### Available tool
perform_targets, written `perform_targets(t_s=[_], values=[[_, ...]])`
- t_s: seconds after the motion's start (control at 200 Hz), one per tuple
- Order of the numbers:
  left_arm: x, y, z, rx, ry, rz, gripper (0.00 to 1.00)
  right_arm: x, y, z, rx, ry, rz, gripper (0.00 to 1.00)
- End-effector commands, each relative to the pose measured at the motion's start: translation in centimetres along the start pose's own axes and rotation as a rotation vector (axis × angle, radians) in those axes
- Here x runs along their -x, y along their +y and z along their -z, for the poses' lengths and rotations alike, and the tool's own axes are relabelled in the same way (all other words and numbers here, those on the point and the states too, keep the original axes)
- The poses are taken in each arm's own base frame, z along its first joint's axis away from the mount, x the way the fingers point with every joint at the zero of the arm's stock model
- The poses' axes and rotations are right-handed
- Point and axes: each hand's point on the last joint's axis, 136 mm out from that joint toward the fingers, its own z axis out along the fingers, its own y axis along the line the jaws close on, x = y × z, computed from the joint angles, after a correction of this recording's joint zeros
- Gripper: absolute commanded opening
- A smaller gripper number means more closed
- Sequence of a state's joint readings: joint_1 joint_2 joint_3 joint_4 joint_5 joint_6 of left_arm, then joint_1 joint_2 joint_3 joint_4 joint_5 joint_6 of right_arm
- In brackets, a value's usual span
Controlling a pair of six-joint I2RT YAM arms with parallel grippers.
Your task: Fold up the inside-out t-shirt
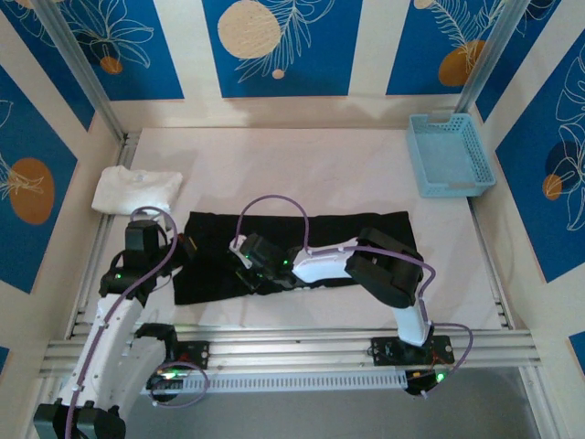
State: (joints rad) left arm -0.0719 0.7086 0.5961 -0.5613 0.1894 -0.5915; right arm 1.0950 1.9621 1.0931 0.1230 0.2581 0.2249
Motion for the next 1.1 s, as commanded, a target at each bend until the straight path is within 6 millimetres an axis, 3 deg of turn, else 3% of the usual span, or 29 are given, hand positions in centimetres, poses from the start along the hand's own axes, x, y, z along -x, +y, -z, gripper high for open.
perform_targets(t_s=[0.0, 0.21, 0.365, 0.59, 0.86, 1.04, 1.095], values=[[0.2, 0.5, 0.0, 0.010, -0.014, -0.022, 0.00, 1.6, 0.5, 1.9, 0.034, -0.031, -0.029, 0.07], [0.1, 0.5, 0.0, 0.012, -0.014, -0.023, 0.00, 2.5, 0.7, 3.0, 0.070, -0.052, -0.064, 0.07], [-0.1, 0.6, 0.2, 0.016, -0.010, -0.022, 0.00, 2.3, 1.1, 3.9, 0.099, -0.047, -0.075, 0.02], [-1.3, 0.9, 0.5, 0.012, 0.016, 0.012, 0.00, -0.3, 2.0, 6.2, 0.167, 0.027, -0.065, 0.00], [-4.6, 1.9, -1.0, -0.016, 0.100, 0.130, 0.00, -2.8, 2.2, 7.3, 0.203, 0.098, -0.051, 0.02], [-4.1, 2.6, -0.6, 0.015, 0.042, 0.133, 0.38, -4.6, 2.2, 7.7, 0.221, 0.166, -0.025, 0.06], [-3.8, 2.9, -0.4, 0.028, 0.017, 0.125, 0.44, -4.9, 1.9, 8.0, 0.216, 0.179, -0.026, 0.11]])
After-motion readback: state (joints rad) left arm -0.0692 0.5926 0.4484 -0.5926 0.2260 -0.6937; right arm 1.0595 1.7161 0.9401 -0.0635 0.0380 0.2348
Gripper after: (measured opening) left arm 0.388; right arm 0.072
